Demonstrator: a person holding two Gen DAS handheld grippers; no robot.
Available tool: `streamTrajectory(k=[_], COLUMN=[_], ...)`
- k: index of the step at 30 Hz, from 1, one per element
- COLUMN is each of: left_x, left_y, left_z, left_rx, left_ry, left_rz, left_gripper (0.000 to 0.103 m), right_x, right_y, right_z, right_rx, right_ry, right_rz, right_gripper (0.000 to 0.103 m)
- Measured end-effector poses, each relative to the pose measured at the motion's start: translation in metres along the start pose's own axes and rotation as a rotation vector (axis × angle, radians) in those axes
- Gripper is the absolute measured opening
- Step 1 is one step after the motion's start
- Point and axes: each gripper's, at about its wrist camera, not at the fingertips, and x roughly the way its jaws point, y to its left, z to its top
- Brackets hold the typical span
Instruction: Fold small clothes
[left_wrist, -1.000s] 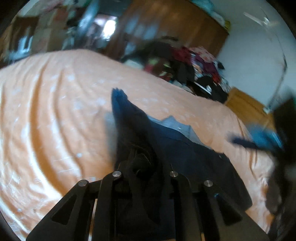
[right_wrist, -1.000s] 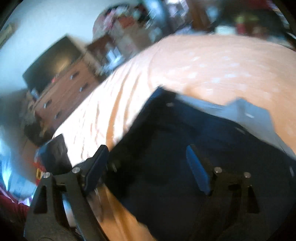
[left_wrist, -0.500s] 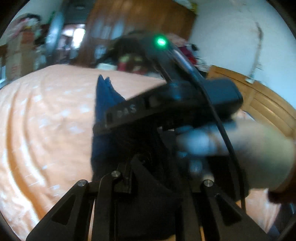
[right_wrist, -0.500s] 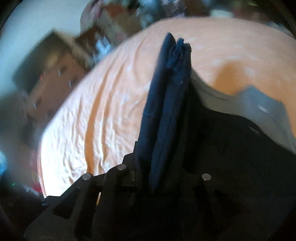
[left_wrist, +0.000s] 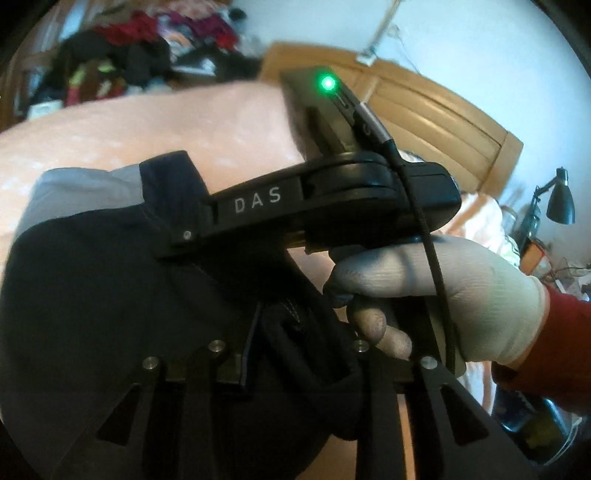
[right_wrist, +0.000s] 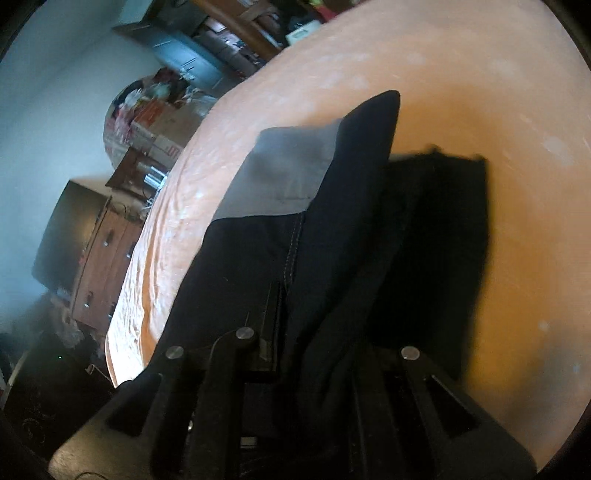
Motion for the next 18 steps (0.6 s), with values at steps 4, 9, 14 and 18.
streamTrajectory(k=[4,9,14,18], left_x=[0.032,0.056,-0.003,-0.093], left_y=[-0.011,-0.005,-0.019,-0.017], left_z=[-0.006,-0.019,-0.029,-0.061], left_rx=[0.007,-0.014,0.078,0.08], left_ry=[0.056,0.14,0.139,0.037], left_rz=[0.004,0.021,-0.014,0.008], left_gripper=[0.035,0.043,0.044,0.046], right_x=[-0.004,0.009,-0.024,-0.048], right_y=[-0.028,-0.047,-0.04,-0.025], right_z=[-0.008,-0.014,-0.032,-0.057], right_rx=[0.046,0.146,0.158,0.14], right_ry=[0.0,0.018,0.033,0.05], right_rz=[0.027,0.102,0.145,0.137], right_gripper=[0.01,0.021,0.053,0.061])
